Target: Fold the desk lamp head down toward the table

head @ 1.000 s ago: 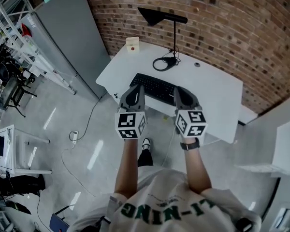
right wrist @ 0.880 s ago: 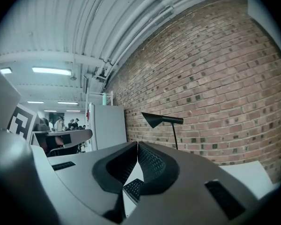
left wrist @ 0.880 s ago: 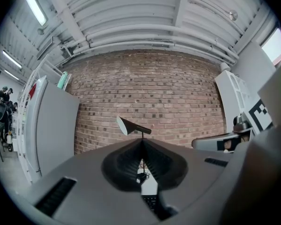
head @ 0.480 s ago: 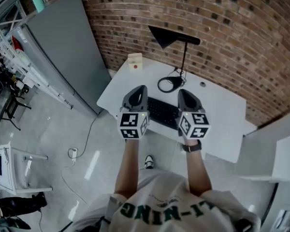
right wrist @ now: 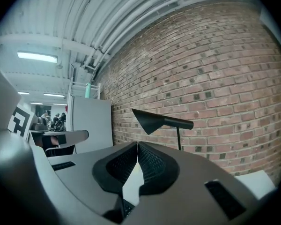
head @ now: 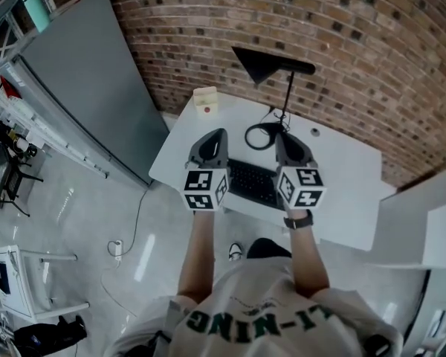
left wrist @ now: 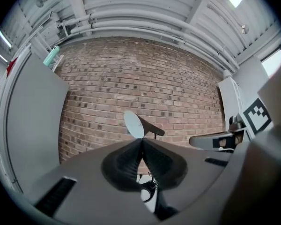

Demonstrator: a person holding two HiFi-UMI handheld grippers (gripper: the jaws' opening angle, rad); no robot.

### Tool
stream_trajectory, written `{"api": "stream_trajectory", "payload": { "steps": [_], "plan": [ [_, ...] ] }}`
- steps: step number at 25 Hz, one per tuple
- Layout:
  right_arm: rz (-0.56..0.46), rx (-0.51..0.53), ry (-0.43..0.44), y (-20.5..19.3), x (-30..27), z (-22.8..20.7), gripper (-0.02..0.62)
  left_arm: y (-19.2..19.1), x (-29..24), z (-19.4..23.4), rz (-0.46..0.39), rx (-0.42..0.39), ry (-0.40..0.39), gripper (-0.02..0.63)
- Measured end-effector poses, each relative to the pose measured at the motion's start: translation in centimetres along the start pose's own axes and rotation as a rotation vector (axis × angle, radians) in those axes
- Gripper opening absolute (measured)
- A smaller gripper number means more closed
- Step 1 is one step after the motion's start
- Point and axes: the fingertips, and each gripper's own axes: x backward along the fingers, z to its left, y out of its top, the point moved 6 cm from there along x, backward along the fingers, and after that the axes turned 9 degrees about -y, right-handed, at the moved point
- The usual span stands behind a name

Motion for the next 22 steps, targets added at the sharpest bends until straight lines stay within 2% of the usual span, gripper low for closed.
{"api": "stream_trajectory", "payload": {
  "steps": [18, 22],
  "plan": [
    [0.022, -0.044, 0.054, 0.8, -10.3, -3.9, 0.005, 3.0, -11.2, 3.5, 0.0, 0.001, -0.108, 0.003],
    [0.033, -0.068, 0.056, 0.7, -11.9, -5.3, 0.005, 2.7, -13.4, 3.7, -0.001, 0.029, -0.134, 0.039]
  ]
}}
